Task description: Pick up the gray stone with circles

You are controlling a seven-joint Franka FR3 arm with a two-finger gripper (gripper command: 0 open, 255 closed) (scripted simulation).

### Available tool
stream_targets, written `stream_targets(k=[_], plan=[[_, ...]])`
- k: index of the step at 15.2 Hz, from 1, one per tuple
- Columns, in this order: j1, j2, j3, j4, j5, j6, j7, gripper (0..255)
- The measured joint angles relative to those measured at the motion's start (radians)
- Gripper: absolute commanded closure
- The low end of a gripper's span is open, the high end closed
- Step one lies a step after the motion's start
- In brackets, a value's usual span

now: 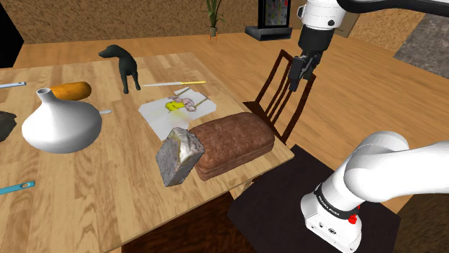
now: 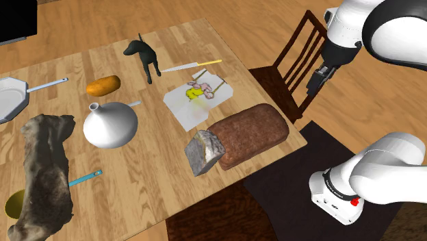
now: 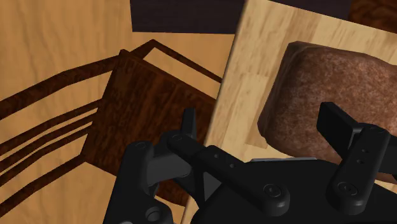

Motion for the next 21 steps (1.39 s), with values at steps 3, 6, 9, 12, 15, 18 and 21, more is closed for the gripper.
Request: stream_targets(k=[3,6,9,12,15,18,21], plan=[[0.007,-0.002,0.019,-0.016,0.030,0.015,0.032,0],[0.022,0.017,0.060,-0.035,0.096,0.060,0.101,0],[0.042,0.030,0.111,-0.049,0.170,0.100,0.180,0],[0.057,0.069,0.158,-0.056,0.237,0.165,0.249,0],[0.075,0.111,0.211,-0.054,0.303,0.229,0.323,0],[0.085,0.162,0.256,-0.043,0.356,0.295,0.382,0],[0.096,0.217,0.308,-0.015,0.406,0.357,0.451,0]])
